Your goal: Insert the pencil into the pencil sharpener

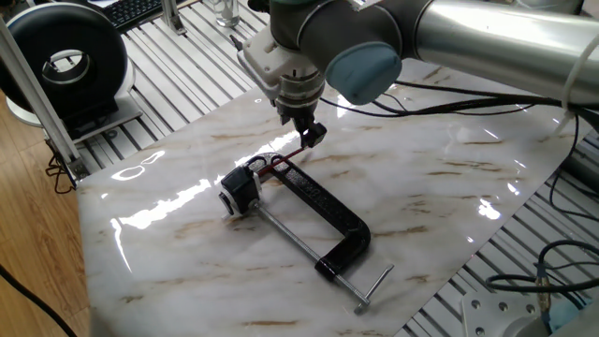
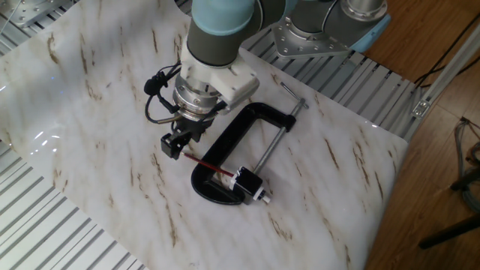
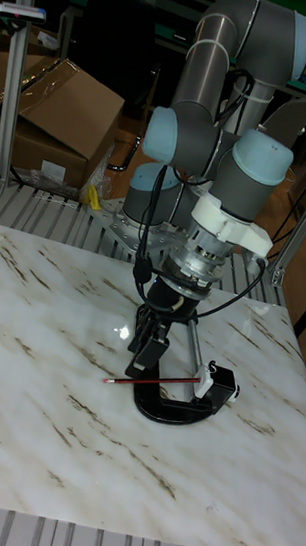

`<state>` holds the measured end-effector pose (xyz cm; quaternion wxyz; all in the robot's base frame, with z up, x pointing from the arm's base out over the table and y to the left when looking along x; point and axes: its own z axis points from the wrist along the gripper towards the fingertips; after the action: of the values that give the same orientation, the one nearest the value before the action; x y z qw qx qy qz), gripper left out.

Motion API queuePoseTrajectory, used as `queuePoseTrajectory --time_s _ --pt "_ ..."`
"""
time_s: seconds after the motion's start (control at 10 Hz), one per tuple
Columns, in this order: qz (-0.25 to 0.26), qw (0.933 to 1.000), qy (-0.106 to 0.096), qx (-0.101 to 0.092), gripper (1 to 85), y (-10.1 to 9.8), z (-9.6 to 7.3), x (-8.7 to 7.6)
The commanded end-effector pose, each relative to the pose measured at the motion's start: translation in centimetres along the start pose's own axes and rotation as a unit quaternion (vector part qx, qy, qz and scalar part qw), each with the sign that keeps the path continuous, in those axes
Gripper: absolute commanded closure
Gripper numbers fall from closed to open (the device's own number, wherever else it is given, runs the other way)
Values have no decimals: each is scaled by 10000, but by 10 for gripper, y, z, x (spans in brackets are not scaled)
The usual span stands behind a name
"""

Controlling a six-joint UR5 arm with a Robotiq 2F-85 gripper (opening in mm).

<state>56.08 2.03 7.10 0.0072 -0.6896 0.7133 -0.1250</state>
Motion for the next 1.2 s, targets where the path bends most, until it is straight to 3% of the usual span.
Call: queuePoseTrajectory --time_s 0.0,0.3,1.1 --pt "32 9998 -132 -118 253 2 -6 1" --pt "69 9983 -537 -205 280 4 1 -25" --pt "-75 9965 -811 -179 343 13 26 -33"
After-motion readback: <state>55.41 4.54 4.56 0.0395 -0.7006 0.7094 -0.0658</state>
